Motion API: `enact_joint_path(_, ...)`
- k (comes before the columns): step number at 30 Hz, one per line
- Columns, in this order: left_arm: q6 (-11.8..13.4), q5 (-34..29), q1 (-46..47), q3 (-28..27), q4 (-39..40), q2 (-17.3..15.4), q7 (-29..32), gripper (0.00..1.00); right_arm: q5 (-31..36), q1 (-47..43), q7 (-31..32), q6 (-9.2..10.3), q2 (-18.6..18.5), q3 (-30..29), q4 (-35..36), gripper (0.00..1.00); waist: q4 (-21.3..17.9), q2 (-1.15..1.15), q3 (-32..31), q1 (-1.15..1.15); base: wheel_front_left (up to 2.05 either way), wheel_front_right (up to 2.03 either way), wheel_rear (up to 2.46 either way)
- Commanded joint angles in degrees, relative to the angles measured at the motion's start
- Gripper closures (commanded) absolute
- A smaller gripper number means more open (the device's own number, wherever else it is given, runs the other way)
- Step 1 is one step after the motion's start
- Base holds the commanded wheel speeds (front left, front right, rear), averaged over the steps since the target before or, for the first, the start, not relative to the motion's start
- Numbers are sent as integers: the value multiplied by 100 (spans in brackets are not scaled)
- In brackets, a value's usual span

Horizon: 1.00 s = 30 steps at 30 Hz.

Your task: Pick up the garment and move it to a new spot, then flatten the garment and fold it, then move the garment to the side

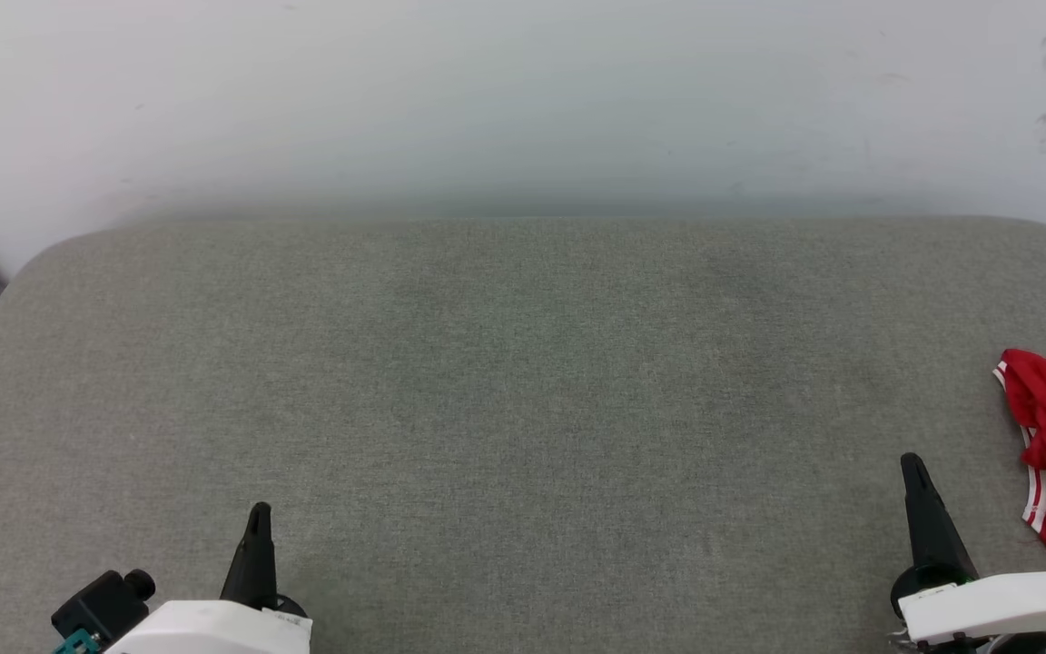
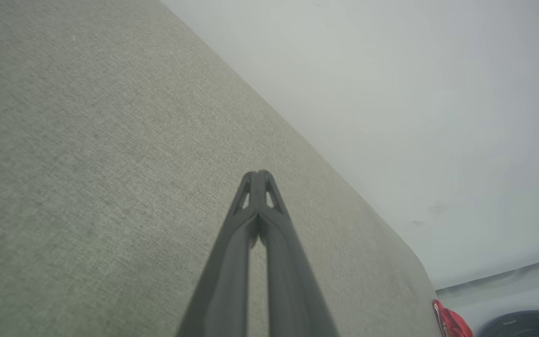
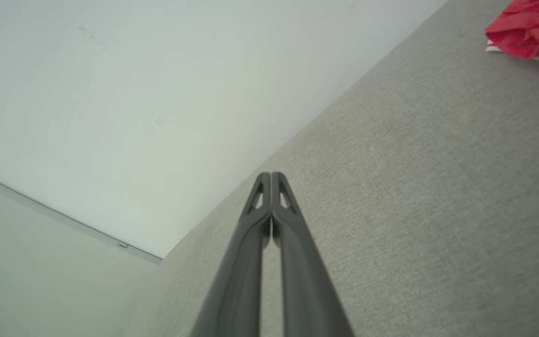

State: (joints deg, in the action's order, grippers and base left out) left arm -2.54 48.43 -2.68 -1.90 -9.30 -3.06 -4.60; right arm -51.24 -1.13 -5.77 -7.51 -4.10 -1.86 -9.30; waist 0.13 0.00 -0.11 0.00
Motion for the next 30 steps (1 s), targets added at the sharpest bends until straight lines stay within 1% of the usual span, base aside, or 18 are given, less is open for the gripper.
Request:
enact_joint_path(1,-48,172,172,-27,41,-35,46,100,-174,148,34,1,-53,-21,31,100,0,0,0,0,0,0,0)
enact_joint_path(16,-165,1237,367,-127,-87,-36,302,100,-1205,308,287,1,-56,-73,-89,100,-2,0,6,0,0,0,0)
enact_joint_path(30,-258,2042,504,-199,-183,-34,504,100,-1986,423,487,1,-51,-122,-183,100,-5,0,11,0,0,0,0)
